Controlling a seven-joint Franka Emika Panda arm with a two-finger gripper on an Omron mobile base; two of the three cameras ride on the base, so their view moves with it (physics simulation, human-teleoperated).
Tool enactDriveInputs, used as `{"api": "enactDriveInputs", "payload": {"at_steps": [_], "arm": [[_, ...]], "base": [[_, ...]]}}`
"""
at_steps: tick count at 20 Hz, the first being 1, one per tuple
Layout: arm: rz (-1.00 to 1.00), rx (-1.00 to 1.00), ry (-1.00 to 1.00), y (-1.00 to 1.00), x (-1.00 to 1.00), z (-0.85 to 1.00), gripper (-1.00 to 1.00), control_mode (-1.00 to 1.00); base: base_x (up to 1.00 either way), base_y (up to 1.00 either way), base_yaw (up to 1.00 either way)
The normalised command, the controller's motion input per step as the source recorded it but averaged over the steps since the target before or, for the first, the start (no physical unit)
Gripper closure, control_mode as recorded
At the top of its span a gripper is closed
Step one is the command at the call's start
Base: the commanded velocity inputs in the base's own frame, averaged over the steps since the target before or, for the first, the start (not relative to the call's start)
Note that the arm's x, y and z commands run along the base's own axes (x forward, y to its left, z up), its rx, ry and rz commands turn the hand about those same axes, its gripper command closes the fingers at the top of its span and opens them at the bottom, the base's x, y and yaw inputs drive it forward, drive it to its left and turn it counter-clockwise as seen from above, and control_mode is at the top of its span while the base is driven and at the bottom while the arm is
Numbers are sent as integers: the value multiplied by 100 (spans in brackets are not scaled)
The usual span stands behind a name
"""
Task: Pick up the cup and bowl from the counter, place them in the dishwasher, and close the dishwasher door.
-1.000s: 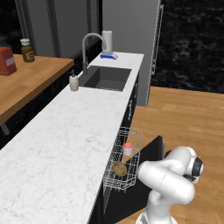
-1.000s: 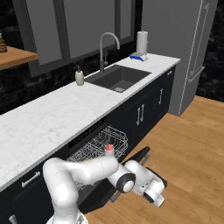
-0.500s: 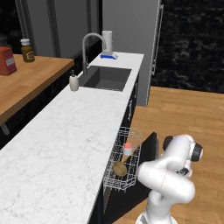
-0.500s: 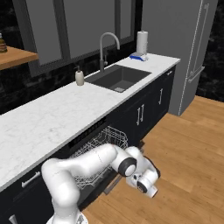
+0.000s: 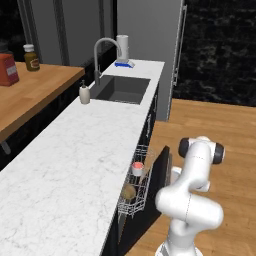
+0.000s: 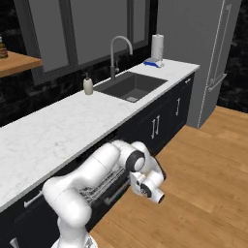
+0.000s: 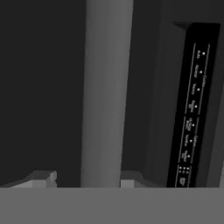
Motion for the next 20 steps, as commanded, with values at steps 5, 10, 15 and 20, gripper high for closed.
{"api": "enactDriveInputs", "payload": {"at_steps": [5,10,15,20], "arm": [[0,12,6,100,54,23,-100,-100],[2,21,18,100,56,1,-100,-100],[5,28,24,100,61,0,-100,-100],[7,29,21,100,75,0,-100,-100]], "base": [[0,0,0],[0,0,0],[0,0,0],[0,0,0]]}}
